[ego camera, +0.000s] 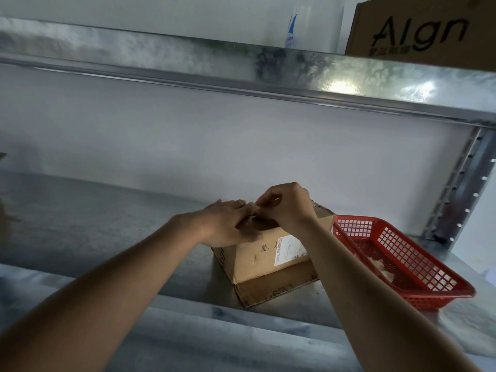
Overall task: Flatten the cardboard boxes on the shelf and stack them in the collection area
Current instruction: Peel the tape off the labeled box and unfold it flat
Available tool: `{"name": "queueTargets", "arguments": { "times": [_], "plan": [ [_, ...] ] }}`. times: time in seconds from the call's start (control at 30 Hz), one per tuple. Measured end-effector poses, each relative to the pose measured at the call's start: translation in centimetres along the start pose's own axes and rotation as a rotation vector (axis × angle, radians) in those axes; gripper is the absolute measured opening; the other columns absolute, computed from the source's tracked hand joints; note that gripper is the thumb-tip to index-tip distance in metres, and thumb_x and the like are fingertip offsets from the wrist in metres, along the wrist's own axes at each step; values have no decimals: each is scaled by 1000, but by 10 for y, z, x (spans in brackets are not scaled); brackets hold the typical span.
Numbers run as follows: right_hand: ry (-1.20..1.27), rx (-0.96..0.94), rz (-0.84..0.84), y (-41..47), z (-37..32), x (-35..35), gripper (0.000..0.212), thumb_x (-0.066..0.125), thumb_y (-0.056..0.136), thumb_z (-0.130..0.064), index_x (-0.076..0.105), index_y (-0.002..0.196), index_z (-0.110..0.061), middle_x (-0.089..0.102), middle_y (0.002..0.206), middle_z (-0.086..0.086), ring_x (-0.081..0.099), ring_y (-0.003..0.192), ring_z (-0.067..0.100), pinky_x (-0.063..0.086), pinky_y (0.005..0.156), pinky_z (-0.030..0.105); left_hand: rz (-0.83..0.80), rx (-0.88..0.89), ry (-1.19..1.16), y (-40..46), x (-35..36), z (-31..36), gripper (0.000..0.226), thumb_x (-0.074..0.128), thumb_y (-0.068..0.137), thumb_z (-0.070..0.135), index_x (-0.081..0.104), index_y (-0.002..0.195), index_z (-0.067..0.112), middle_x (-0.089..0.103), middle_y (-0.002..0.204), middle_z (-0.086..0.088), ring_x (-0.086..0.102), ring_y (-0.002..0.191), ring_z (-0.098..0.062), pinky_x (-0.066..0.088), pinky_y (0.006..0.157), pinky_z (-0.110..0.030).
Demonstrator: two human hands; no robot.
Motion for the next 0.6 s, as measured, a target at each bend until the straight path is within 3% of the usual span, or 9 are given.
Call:
{"name": "queueTargets", "arguments": {
  "times": [0.13, 0.27, 0.4, 0.47, 0.53, 0.57, 0.6],
  "plan": [
    [-81, -24, -20, 6, -5, -8, 20, 96, 68, -14, 82, 79, -23, 73, 72, -15, 68, 72, -5, 48, 62, 4, -125, -27, 5, -9, -13, -19, 84, 35, 93, 83, 6, 163, 47, 14, 170, 19, 18, 156, -19, -3, 125, -41],
    [-243, -64, -4, 6, 2, -18, 17, 90, 77, -9, 82, 86, -21, 72, 78, -14, 67, 71, -1, 51, 65, 4, -183, -71, 1, -22, -17, -37, 83, 32, 92, 85, -5, 160, 54, 0, 171, 20, 5, 159, -22, 2, 129, -47],
    [-490, -80, 24, 1, 2, -19, 13, 84, 86, -20, 79, 92, -30, 73, 88, -13, 66, 82, 6, 58, 67, 27, -177, -70, 36, -19, -19, -33, 79, 35, 99, 74, 1, 164, 44, -5, 173, 14, -4, 159, -14, -5, 129, -42],
    [-535, -75, 23, -1, -1, -18, 14, 81, 89, -19, 79, 94, -32, 76, 93, -12, 68, 86, 10, 59, 70, 31, -184, -75, 77, -13, -19, -23, 78, 32, 102, 68, 4, 166, 34, -7, 173, 11, -8, 159, -15, -8, 127, -38],
    [-566, -117, -11, -2, -5, -14, 23, 76, 90, -8, 81, 98, -29, 77, 96, -9, 69, 85, 13, 58, 70, 30, -188, -118, 48, -8, -21, -11, 73, 30, 103, 64, 19, 165, 29, 3, 173, 10, 0, 159, -20, -1, 124, -34],
    [-565, -153, -38, -2, -8, -11, 29, 73, 90, -1, 82, 99, -27, 78, 96, -7, 69, 84, 15, 57, 70, 30, -171, -146, -1, -6, -23, -6, 65, 30, 103, 62, 35, 159, 29, 21, 170, 6, 19, 157, -24, 17, 124, -36],
    [-551, -192, -70, -3, -11, -8, 33, 69, 89, 4, 82, 100, -24, 79, 96, -4, 69, 83, 17, 58, 71, 33, -132, -163, -48, -4, -24, -3, 50, 33, 105, 57, 52, 141, 29, 46, 156, -1, 45, 141, -24, 38, 112, -35]
  ]
}}
Point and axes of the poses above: each hand's wrist, its own y-axis towards the middle knuckle, its own x-axis out of the palm, z = x × y, the point moved 3 cm from there along y, towards the middle knuckle
